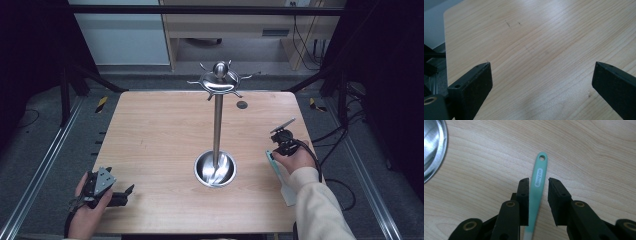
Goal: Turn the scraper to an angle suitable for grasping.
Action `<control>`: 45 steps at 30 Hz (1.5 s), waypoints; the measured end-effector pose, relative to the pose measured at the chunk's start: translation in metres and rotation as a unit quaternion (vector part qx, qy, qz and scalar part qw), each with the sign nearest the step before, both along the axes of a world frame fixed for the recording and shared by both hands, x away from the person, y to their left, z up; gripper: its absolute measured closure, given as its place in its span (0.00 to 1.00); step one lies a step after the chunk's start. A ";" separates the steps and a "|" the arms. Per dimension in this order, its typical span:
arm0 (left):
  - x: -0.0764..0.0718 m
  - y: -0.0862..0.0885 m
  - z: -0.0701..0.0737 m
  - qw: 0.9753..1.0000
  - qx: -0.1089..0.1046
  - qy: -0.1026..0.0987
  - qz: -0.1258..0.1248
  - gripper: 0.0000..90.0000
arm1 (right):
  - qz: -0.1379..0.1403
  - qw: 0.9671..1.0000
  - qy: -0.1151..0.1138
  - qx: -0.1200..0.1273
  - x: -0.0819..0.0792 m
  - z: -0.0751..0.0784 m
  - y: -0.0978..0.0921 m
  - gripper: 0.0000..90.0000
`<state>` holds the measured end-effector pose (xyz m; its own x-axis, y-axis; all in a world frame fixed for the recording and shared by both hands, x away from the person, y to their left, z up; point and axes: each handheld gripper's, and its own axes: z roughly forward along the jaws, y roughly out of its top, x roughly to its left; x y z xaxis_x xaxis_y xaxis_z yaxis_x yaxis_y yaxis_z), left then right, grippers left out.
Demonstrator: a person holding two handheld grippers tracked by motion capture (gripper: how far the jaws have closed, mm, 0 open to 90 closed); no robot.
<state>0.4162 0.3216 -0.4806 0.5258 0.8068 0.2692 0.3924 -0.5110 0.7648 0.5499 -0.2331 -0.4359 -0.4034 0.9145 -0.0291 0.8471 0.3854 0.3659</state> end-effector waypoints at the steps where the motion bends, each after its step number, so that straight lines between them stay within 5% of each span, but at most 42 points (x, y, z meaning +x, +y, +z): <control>1: 0.000 0.000 0.000 1.000 -0.002 0.000 0.001 0.03 | 0.001 1.000 0.001 -0.003 0.001 -0.001 0.000 0.79; 13: 0.000 0.000 0.000 1.000 -0.004 0.000 0.000 0.03 | -0.009 0.999 0.030 -0.010 0.010 -0.011 0.005 0.78; 45: 0.001 -0.001 -0.001 1.000 -0.003 0.002 -0.004 0.03 | -0.023 0.997 0.065 -0.019 0.022 -0.026 0.009 0.77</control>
